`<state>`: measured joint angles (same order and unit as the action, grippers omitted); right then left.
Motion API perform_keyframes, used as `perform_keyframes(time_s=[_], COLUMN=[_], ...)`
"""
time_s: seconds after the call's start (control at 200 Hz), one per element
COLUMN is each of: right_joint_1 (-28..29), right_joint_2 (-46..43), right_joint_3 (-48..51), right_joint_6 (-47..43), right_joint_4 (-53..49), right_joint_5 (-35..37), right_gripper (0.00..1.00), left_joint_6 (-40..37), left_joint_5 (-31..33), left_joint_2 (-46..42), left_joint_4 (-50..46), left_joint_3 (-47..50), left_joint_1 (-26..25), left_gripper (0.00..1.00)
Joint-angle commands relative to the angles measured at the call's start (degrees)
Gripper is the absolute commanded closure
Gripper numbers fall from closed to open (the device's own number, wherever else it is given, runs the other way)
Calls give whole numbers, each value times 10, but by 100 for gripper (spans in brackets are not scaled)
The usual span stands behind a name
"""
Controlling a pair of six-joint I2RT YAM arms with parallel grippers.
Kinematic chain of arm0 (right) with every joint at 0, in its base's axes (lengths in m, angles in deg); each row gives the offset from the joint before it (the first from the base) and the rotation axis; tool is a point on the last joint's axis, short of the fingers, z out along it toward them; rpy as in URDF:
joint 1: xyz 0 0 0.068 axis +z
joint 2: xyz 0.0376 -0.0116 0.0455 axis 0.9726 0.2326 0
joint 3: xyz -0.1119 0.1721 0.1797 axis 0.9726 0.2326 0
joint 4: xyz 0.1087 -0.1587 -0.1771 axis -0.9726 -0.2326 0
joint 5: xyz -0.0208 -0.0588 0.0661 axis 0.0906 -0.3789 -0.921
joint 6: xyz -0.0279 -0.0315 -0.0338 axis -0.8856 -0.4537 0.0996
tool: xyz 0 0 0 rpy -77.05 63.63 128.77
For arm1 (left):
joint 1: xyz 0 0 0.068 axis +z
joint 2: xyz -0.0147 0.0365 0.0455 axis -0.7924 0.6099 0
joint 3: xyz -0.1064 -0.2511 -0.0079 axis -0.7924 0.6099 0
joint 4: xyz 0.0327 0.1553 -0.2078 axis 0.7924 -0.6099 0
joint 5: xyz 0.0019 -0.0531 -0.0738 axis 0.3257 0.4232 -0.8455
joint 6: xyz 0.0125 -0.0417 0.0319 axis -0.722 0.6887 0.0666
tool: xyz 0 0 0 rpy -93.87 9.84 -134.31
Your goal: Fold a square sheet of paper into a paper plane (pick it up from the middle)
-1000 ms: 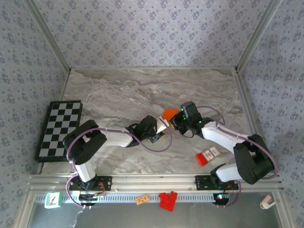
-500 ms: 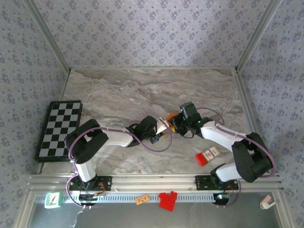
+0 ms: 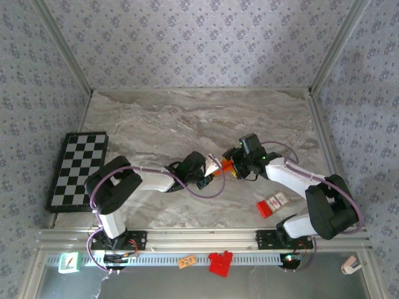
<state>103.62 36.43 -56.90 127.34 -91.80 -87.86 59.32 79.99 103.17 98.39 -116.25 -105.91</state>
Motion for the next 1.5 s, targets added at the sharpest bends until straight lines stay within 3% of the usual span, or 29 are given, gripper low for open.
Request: perform_keyframes(time_s=[0.0,0.275,0.74,1.494], right_joint_1=[-9,-26,-49,-75], right_joint_2=[-24,-44,-66,-80], right_joint_3=[-15,-5,18,52], right_joint_6=[-24,-44,-56,-107], right_joint_4=[-39,-64,-73,-60], right_joint_5=[27,45,54,36], right_gripper=[32,30,29,29], left_joint_6=[9,29,72,125], left_joint_5=[-26,-49,-117,-156], left_joint_2=[12,15,32,50], left_joint_4=[-18,-42,-110,-186], left_joint_3=[-21,-32,-69,-102], left_joint_1=[3,5,25,40], left_gripper=[93,100,100,100])
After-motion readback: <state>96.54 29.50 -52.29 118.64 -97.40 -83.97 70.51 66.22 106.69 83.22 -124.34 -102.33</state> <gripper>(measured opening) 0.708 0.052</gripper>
